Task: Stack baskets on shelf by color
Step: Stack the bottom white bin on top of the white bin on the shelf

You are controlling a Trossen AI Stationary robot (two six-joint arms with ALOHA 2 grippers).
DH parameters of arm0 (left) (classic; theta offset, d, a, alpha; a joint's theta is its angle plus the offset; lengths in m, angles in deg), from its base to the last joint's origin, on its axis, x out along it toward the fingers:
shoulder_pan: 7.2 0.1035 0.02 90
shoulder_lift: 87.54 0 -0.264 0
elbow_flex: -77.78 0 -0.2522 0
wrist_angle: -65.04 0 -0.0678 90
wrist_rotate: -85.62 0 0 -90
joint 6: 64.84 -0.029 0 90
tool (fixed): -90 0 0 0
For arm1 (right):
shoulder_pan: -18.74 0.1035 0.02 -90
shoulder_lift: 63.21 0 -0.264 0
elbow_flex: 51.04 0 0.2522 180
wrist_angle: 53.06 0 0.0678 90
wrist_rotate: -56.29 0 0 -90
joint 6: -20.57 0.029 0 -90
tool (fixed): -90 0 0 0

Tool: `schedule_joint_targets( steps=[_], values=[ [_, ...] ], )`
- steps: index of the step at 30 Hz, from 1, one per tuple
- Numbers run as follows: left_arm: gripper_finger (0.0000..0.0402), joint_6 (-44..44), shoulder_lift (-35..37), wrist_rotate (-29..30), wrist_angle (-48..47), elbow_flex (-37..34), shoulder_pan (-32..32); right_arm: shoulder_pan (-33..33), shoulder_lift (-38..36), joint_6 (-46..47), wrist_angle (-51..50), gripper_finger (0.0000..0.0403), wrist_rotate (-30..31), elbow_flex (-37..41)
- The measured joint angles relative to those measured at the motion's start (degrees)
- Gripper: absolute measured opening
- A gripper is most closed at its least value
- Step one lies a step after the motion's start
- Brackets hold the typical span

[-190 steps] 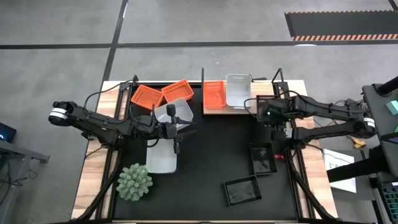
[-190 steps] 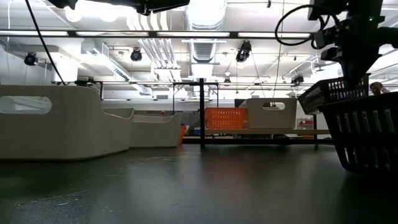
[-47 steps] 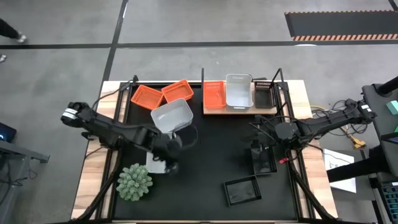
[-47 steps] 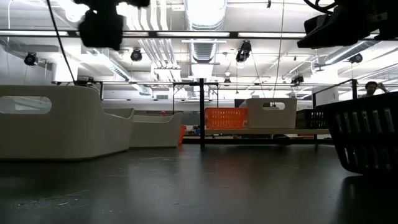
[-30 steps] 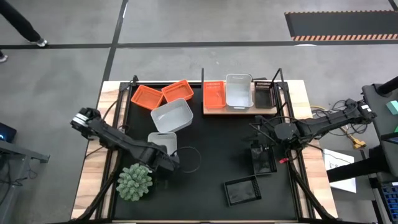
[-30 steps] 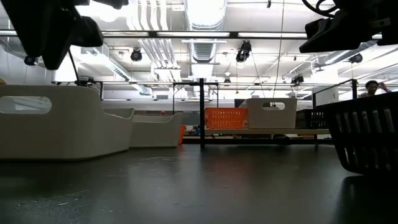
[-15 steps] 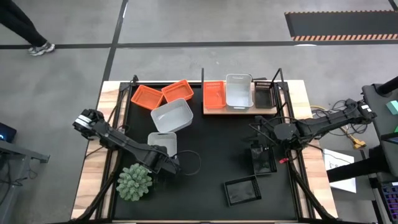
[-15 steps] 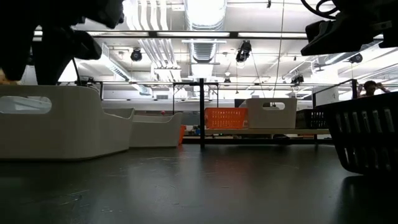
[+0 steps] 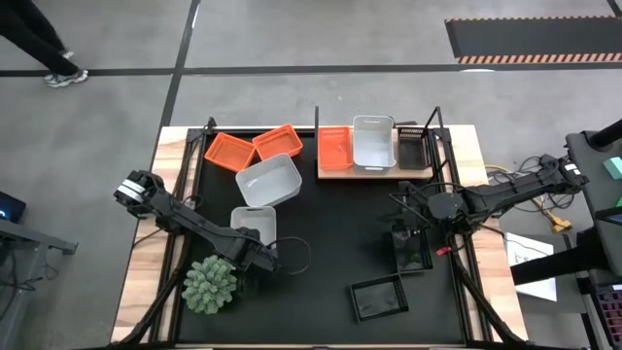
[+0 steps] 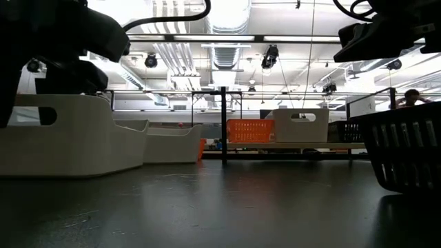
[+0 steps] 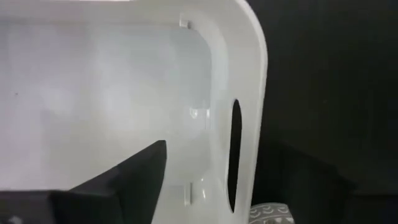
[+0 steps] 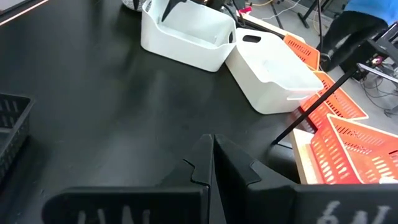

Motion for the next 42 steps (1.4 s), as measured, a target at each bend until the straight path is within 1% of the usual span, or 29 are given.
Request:
schedule_joint_targets(
  steps=[2,4,6,10,11,12,15,17,20,22,25,28,30,34,39,42],
  values=[
    [0.0236,-1.03,0.0,0.0,0.05,0.0,0.0,0.0,0.0,0.0,-0.01,0.0009,0.01,0.0],
    [0.0201,-1.16,0.0,0.02,0.04,0.0,0.0,0.0,-0.01,0.18,-0.03,0.0008,0.0,0.0],
    [0.0156,-0.52,0.0,0.01,-0.02,0.03,0.0,0.0,-0.01,0.52,-0.33,0.0009,0.01,0.0],
    [0.0037,1.63,0.0,-0.61,-0.54,1.59,0.0,0.02,-0.07,1.18,-2.01,0.0009,0.01,0.0],
    [0.0019,2.52,0.0,-0.61,-0.67,2.28,0.0,0.02,-0.23,1.43,-2.29,0.0009,0.01,0.0],
    [0.0013,3.35,0.0,-0.6,-1.14,3.21,0.0,0.02,-0.38,1.74,-2.49,0.0009,0.01,0.0],
    [0.0003,3.88,-0.02,-0.48,-3.84,7.39,0.0,0.02,-1.29,2.48,-3.62,0.0009,0.01,0.0],
    [0.0001,5.89,-0.02,0.03,-5.58,11.11,0.0,0.02,-2.18,2.9,-4.45,0.0009,0.01,0.0],
    [0.0001,10.6,-0.02,1.55,-9.98,18.26,0.01,0.02,-4.04,3.55,-6.31,0.0009,0.03,0.0],
    [0.0001,15.96,-0.07,3.28,-12.05,23.23,0.0,0.02,-5.44,3.73,-7.88,0.0009,0.01,0.0],
    [0.0001,21.46,-0.72,5.15,-12.69,30.08,-0.13,0.02,-7.44,5.33,-10.66,0.0009,0.03,0.0],
    [0.0,21.59,-2.46,7.77,-12.55,37.34,-0.35,0.02,-9.46,6.91,-13.45,0.0009,0.03,0.0],
    [0.0,17.62,-4.33,10.42,-12.3,42.35,-0.33,0.02,-10.64,7.43,-14.05,0.0009,0.11,0.0],
    [0.0,4.71,-9.01,16.09,-11.86,52.95,1.27,0.02,-12.7,7.41,-13.36,0.0009,0.14,0.0],
    [0.0,-12.04,-14.57,17.75,-11.97,64.16,5.84,0.02,-14.5,7.52,-13.23,0.0009,0.16,0.0],
    [0.0,-21.71,-17.02,17.75,-11.97,68.05,9.31,0.02,-15.04,7.56,-13.23,0.0009,0.16,0.0]
  ],
)
